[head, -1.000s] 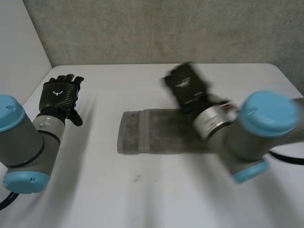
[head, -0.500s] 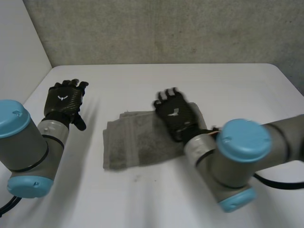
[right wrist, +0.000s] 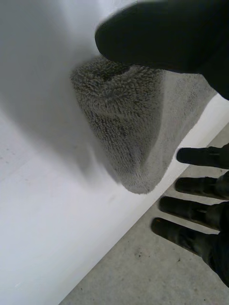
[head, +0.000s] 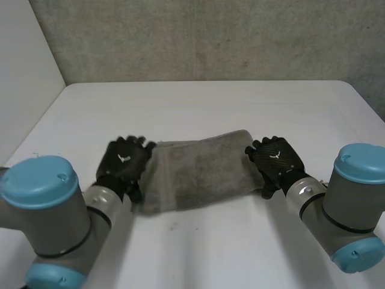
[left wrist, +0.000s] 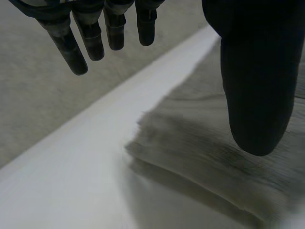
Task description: Fold the towel.
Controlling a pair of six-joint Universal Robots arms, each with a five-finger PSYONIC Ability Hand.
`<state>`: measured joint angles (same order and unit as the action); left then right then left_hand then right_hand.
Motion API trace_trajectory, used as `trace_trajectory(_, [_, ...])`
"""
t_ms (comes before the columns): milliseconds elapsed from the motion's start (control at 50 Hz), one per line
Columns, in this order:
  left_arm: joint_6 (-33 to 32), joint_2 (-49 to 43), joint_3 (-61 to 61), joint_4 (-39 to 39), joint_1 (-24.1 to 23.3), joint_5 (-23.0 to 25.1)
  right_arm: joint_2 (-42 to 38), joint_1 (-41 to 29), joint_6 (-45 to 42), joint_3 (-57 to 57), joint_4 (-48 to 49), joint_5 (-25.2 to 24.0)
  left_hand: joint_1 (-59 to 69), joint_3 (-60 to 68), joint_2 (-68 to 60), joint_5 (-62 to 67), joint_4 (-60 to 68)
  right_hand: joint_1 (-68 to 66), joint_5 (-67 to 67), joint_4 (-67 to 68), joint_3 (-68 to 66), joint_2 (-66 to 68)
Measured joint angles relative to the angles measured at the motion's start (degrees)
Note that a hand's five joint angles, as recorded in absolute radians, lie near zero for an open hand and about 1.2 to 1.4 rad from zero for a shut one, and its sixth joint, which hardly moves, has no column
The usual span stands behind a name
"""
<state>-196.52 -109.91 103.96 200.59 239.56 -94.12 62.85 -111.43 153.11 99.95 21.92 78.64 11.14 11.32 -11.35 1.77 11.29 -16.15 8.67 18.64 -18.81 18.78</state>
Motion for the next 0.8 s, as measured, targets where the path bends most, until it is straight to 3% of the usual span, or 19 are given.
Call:
trace_trajectory(180, [-1.2,-0.8,0.8,-2.7,-2.3,-2.2,-0.5,-0.1,0.5,-0.2,0.1,-0.6,0.2,0.1,-0.1,0.0,0.1,-11.4,12.1,13.4,-13.3,13.3])
trace_trajectory(440, [-1.0,-2.4,0.8,0.7,-2.2,-3.6,-5.7,0.1,1.9,-2.7,0.8,-2.6,0.1,0.0,0.0,0.0,0.0,-37.9,45.3,47.6,-47.3,47.4])
trace_trajectory(700, [-1.1,-2.8,0.6,2.9,-1.9,-3.6,-1.0,0.4,0.7,-2.2,-4.5,0.7,0.1,0.0,0.0,0.0,-0.1,-38.0,47.1,49.5,-48.9,48.7])
trace_trajectory(800, [-1.1,-1.3,0.4,2.8,-1.4,-3.7,3.5,1.6,-2.8,-3.9,-12.2,5.5,0.0,0.0,0.0,0.0,-0.1,-38.0,47.3,49.5,-49.1,48.7])
